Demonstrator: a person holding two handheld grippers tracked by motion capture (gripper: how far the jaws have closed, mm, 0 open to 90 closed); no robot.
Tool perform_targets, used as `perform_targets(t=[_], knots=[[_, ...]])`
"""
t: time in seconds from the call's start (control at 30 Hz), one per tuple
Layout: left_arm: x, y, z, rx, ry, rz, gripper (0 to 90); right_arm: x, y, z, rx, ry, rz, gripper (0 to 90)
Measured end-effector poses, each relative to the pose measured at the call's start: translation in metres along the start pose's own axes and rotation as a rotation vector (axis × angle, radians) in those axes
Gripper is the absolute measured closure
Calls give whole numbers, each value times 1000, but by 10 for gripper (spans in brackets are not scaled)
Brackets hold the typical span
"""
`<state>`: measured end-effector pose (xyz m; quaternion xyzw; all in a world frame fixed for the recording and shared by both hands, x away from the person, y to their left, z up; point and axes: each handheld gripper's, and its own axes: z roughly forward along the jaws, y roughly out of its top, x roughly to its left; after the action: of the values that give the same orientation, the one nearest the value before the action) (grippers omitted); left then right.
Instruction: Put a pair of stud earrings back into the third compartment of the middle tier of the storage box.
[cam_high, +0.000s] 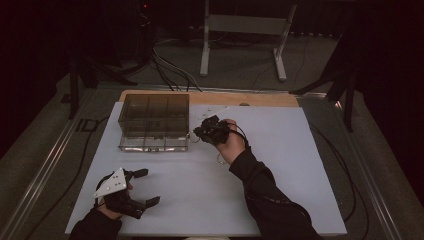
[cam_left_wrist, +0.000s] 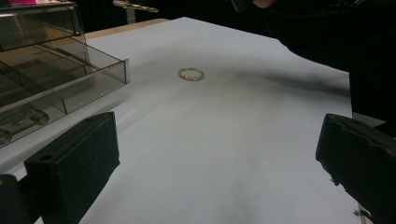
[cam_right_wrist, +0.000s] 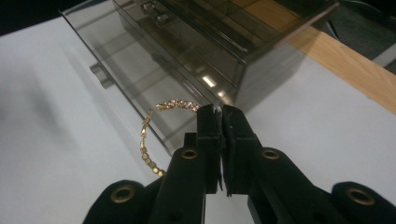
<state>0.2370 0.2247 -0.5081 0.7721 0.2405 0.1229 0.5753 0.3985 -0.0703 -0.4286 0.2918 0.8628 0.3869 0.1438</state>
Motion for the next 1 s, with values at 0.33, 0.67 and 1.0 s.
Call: perform_targets(t=[0.33,0.67,1.0], knots=[[0,0,0,-1,-2,-2,5,7,18,20,1,20,6,867],[0,0,0,-1,-4,1,5,8,26,42,38,27,15,866],[1,0,-1,-1,-7,-3,5,9,28,62,47,39,38,864]])
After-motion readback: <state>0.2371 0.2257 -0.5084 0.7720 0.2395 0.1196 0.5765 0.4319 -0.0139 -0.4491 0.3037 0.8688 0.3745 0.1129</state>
